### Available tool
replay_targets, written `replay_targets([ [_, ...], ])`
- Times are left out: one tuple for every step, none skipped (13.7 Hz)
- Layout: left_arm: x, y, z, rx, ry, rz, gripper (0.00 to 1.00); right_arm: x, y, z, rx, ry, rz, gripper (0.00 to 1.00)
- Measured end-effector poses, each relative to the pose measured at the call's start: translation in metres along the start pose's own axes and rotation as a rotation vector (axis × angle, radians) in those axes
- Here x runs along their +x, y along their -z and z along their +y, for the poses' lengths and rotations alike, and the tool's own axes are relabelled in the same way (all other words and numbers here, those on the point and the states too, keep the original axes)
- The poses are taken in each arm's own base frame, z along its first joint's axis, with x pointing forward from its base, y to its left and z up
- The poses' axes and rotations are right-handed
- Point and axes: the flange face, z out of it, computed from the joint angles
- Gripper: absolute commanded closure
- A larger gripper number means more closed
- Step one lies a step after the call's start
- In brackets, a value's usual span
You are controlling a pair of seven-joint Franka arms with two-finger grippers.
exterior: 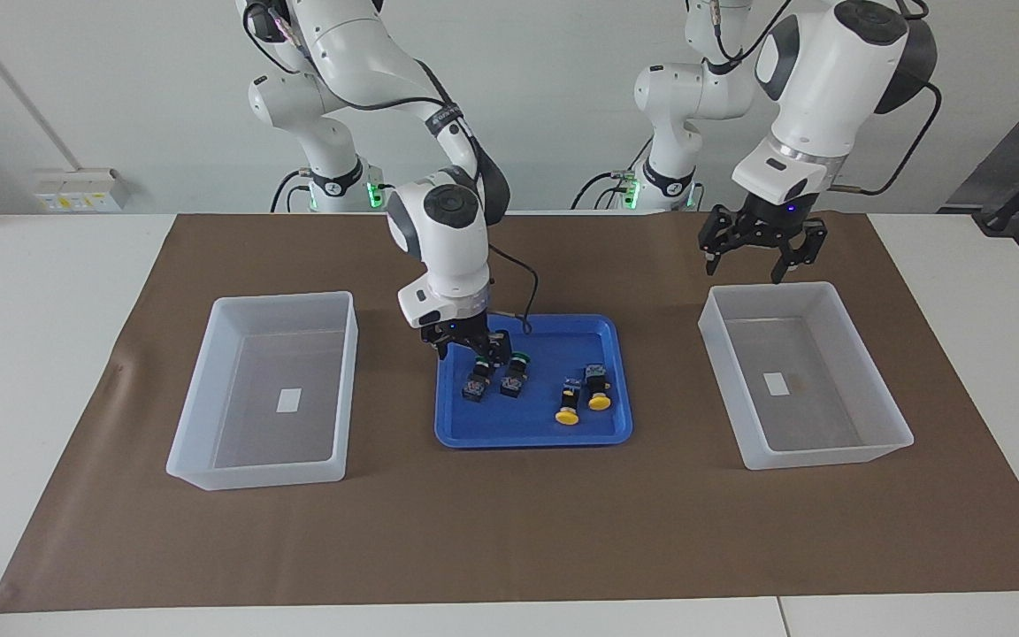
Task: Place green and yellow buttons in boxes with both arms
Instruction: 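Grasp a yellow button with the left gripper while the right gripper lifts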
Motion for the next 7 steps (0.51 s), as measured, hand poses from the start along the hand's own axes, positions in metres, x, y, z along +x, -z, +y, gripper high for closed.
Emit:
replay_targets([
  [0.001,-0.015,0.007,-0.005,0.011,0.012,0.00,0.001,0.001,-0.001,0.012,-0.024,0.007,0.23],
  [0.001,-0.027,0.011,-0.010,0.018,0.026,0.00,0.001,0.000,-0.002,0.015,-0.035,0.008,0.23],
  [-0.001,-0.037,0.013,-0.013,0.018,0.040,0.00,0.000,-0.001,-0.002,0.014,-0.036,0.008,0.23],
  [-0.004,-0.045,0.016,-0.015,0.014,0.048,0.00,0.000,-0.002,-0.002,0.012,-0.036,0.007,0.35],
  [-0.008,-0.053,0.021,-0.017,0.012,0.049,0.00,0.000,-0.004,-0.001,0.009,-0.036,0.005,0.67],
  [-0.012,-0.061,0.026,-0.020,0.018,0.048,0.00,-0.001,-0.007,-0.001,0.006,-0.035,0.003,1.00],
  [-0.014,-0.071,0.033,-0.026,0.031,0.053,0.00,-0.001,-0.008,-0.001,0.004,-0.035,0.003,1.00],
])
